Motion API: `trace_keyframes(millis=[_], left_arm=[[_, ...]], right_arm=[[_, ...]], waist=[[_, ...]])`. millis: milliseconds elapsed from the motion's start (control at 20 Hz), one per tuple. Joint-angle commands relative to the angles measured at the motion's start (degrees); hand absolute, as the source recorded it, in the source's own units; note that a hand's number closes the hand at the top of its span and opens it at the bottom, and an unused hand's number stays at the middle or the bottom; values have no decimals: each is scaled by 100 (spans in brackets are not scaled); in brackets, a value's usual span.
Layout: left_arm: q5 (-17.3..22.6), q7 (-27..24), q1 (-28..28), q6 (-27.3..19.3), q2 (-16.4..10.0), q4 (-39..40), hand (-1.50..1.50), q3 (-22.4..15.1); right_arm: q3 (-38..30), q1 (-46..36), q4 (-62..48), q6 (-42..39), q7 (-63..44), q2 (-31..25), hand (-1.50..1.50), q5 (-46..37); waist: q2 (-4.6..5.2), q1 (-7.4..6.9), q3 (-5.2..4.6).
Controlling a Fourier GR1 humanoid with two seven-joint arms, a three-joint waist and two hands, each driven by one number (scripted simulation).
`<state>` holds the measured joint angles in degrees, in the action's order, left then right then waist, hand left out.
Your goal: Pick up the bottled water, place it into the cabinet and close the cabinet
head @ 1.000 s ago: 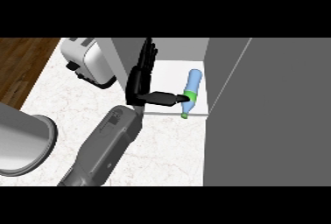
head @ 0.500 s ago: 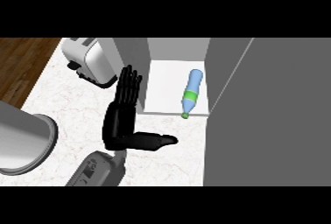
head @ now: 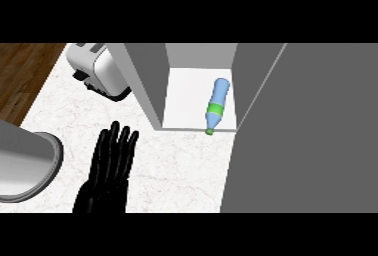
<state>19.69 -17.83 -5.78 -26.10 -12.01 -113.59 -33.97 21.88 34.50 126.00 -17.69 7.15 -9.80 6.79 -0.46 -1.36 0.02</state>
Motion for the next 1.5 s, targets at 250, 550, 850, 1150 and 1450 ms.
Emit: trace_keyframes(millis=[250,550,850,1150,1450], left_arm=[[-119,-870,-2150,106,-871,-1617,-150,-63],[710,-1206,-2943,787,-1358,-1915,-150,807],[1269,-1333,-3628,1464,-1835,-2364,-150,1379],[1644,-1894,-4048,2197,-1853,-1885,-150,1988],[1976,-2078,-4548,2753,-1960,-2020,-150,2432]], right_arm=[[900,102,542,-570,-282,-588,150,-522],[1753,-271,695,-266,-575,-274,150,-1342],[2150,-490,849,-194,-1168,-21,150,-1538],[2261,-1106,584,46,-1954,719,150,-1163],[2467,-2400,6,1219,-2697,964,150,-882]], waist=[[-12,-7,-10],[-6,-27,-18],[-4,-134,-25],[28,-177,-26],[47,-214,-17]])
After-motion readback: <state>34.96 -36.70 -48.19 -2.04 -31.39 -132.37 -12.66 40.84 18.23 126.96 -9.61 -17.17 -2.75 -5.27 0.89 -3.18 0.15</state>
